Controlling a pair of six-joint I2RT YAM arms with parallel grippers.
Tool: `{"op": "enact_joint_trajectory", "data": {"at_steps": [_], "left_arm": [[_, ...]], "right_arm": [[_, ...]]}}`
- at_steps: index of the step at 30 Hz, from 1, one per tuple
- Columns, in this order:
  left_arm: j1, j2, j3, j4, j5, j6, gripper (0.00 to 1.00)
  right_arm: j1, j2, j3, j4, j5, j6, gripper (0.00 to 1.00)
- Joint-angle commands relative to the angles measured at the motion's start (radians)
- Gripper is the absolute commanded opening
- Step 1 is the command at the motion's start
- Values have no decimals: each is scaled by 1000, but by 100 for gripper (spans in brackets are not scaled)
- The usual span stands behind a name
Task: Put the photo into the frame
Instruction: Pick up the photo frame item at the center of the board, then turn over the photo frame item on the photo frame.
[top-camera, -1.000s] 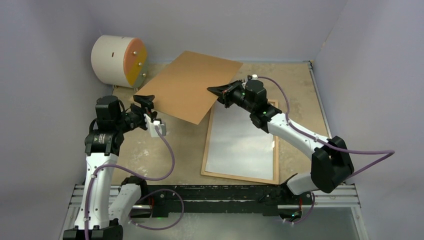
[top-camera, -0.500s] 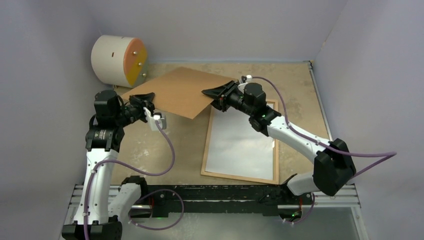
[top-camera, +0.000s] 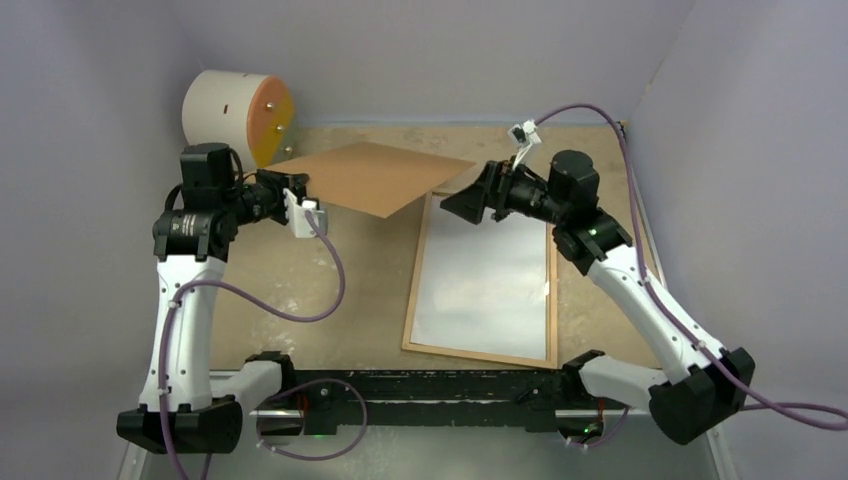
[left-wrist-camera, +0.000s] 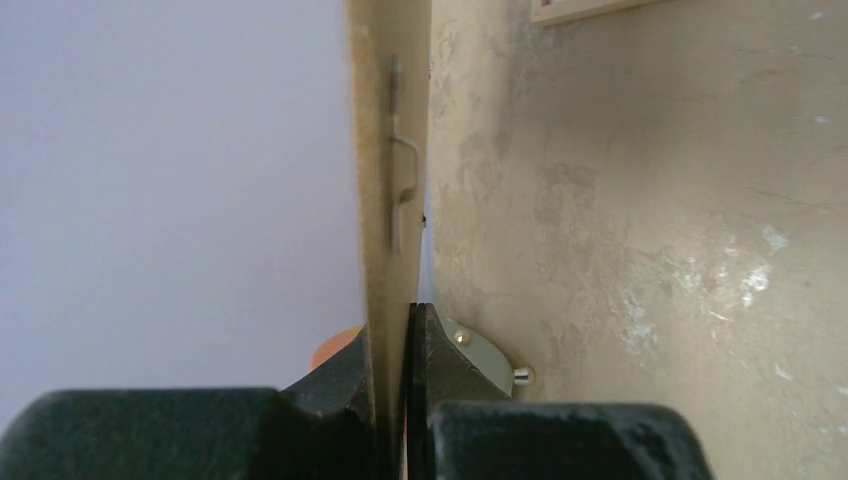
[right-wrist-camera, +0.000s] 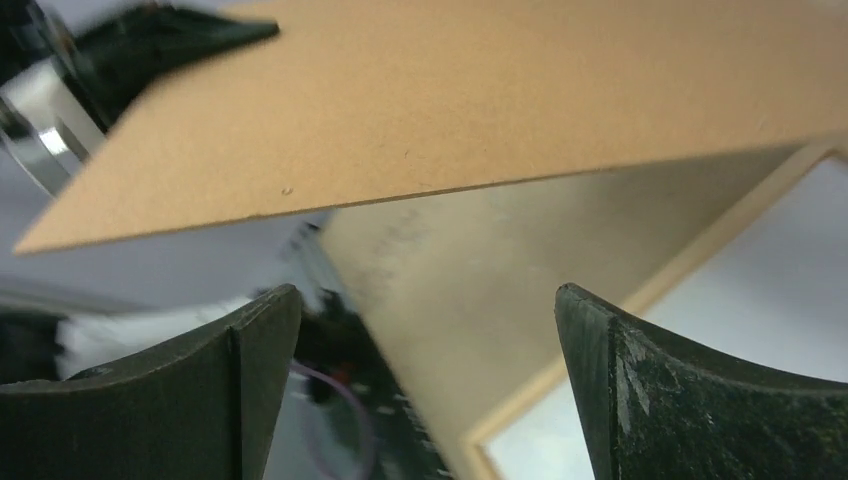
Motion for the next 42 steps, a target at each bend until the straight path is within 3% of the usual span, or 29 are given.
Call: {"op": "enact_joint_trajectory", "data": {"at_steps": [1, 2, 5, 10, 19, 24, 29, 34, 42], "left_arm": [[-2, 61, 149, -255, 120, 136, 0], [-2, 78, 179, -300, 126, 151, 0], [-2, 112, 219, -403, 129, 198, 0], [-2, 130, 233, -431, 134, 185, 0], [-2, 161, 273, -466, 143, 178, 0], [-2, 175, 286, -480, 139, 178, 0], [-2, 175, 295, -491, 137, 185, 0], [-2, 176, 301, -501, 136, 193, 0], [-2, 192, 325, -504, 151, 186, 0]], "right_arm": [[9, -126, -18, -109, -19, -735, 99], [9, -153, -42, -80, -21, -846, 99], [9, -182, -51, -37, -75, -973, 99], [9, -89, 58, -188, -283, -1154, 99], [66, -41, 42, -157, -392, -1198, 95], [170, 27, 48, -180, -278, -1241, 90], [201, 105, 46, -79, -85, -1211, 78], [207, 110, -3, 94, -45, -1165, 58], [223, 145, -21, 158, -45, -1167, 36]]}}
